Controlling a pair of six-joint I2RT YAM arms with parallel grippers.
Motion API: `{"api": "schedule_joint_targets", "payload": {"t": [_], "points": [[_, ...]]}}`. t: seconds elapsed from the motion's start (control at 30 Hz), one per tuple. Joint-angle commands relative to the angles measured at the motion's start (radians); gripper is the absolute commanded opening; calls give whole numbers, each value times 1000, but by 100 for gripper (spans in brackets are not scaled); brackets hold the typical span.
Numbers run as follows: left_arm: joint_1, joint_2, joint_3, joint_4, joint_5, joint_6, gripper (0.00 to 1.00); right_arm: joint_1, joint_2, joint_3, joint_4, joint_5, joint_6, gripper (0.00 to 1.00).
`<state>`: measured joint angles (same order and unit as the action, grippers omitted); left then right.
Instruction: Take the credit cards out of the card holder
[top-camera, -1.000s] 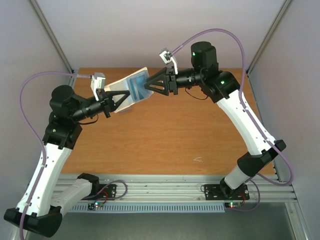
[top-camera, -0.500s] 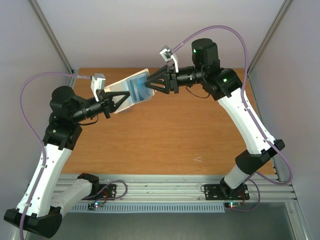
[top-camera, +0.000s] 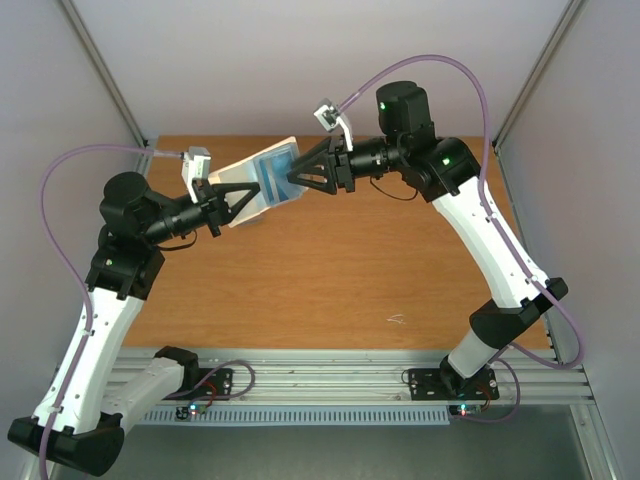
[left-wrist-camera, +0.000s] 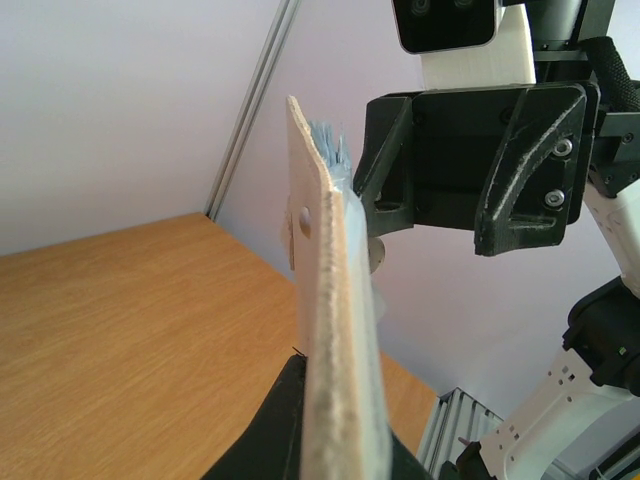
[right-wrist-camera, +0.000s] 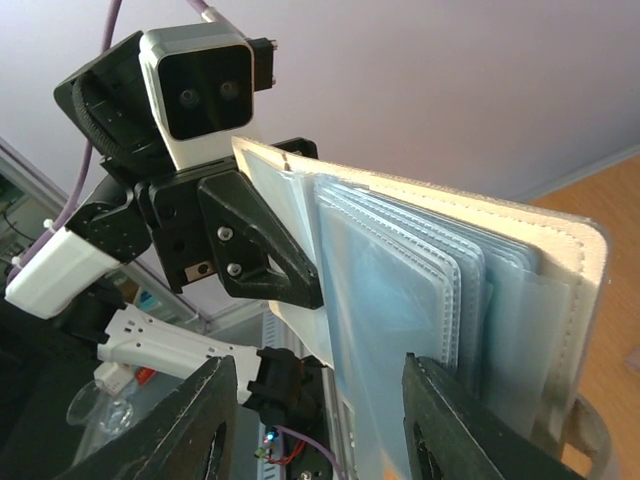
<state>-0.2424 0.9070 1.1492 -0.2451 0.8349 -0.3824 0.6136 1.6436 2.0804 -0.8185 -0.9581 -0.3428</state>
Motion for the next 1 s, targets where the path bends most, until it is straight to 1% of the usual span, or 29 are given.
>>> {"api": "schedule_joint_targets", "payload": {"t": [0.0, 0.1, 0.27, 0.37, 0.63, 0.87, 0.97], "points": [[1, -13, -6, 70, 24, -3, 0, -21, -4, 34, -12, 25, 2, 46], [-1, -11, -9, 73, 26, -4, 0, -25, 14, 57, -40, 29, 0, 46], [-2, -10, -9, 75, 30, -6, 0, -25, 17, 58, -43, 43, -3, 48], [-1, -11, -11, 75, 29, -6, 0, -25, 25, 67, -41, 26, 5, 48], [-2, -13, -13, 75, 28, -7, 0, -15, 37, 64, -38, 6, 18, 45], [-2, -11, -18, 74, 20, -9, 0, 25, 32, 62, -39, -82, -20, 40], [-3, -13, -23, 65, 3, -5, 0, 35, 24, 59, -49, -95, -38, 37]]}}
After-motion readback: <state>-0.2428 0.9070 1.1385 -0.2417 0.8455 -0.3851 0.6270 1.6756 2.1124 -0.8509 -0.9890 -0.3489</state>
